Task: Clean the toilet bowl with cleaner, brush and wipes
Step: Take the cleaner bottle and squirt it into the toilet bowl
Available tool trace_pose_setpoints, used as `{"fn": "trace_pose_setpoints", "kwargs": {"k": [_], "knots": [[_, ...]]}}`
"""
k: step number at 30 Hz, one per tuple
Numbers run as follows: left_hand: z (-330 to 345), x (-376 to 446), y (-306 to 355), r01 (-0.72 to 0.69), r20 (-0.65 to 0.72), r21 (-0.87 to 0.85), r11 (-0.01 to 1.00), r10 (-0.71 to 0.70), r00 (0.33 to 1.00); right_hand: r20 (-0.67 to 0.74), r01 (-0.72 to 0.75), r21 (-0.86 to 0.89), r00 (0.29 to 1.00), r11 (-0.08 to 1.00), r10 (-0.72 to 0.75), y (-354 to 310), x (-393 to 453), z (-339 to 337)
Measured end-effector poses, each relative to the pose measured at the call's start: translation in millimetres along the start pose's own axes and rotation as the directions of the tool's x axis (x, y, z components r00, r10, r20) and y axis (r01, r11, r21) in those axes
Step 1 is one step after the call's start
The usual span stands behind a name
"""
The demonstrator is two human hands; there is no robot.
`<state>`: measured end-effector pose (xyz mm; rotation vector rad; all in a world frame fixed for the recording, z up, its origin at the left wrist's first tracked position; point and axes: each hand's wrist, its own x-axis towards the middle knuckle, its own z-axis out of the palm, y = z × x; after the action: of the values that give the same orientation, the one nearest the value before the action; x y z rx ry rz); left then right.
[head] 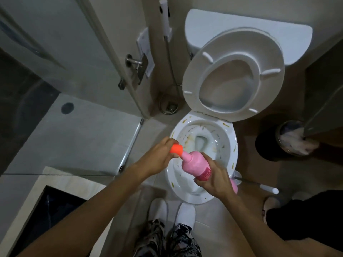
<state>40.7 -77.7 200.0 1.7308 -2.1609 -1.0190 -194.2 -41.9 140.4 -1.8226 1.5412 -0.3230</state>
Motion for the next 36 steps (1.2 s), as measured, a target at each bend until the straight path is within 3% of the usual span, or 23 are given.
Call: {"fn": "trace_pose_setpoints", "kwargs": {"k": [4, 8, 14, 22, 36], "knots": [[21, 20, -32, 0.136, -0.017, -0.097, 0.986, -0.138, 0.99, -0.062, -0.058, -0.06, 0.997, 0.996, 0.055, 27, 6, 6], [66, 33, -48, 0.332, 0.002, -0.367, 0.869, -0.356, 0.935, -0.108, -0.177, -0.078, 0.98, 0.981, 0.169, 59, 24, 23], [137, 53, -77, 0.405, 0.048, -0.472, 0.783, -0.436, 0.899, -0.164, -0.264, -0.078, 0.955, 0.961, 0.249, 94, 61, 46], [168, 46, -100, 0.318, -0.008, -0.319, 0.893, -0.338, 0.941, -0.12, -0.347, -0.073, 0.934, 0.935, 0.337, 111, 88, 77], [167, 56, -121, 0.252, -0.088, -0.354, 0.901, -0.3, 0.95, -0.095, -0.469, -0.138, 0.883, 0.872, 0.46, 118, 153, 80]]}}
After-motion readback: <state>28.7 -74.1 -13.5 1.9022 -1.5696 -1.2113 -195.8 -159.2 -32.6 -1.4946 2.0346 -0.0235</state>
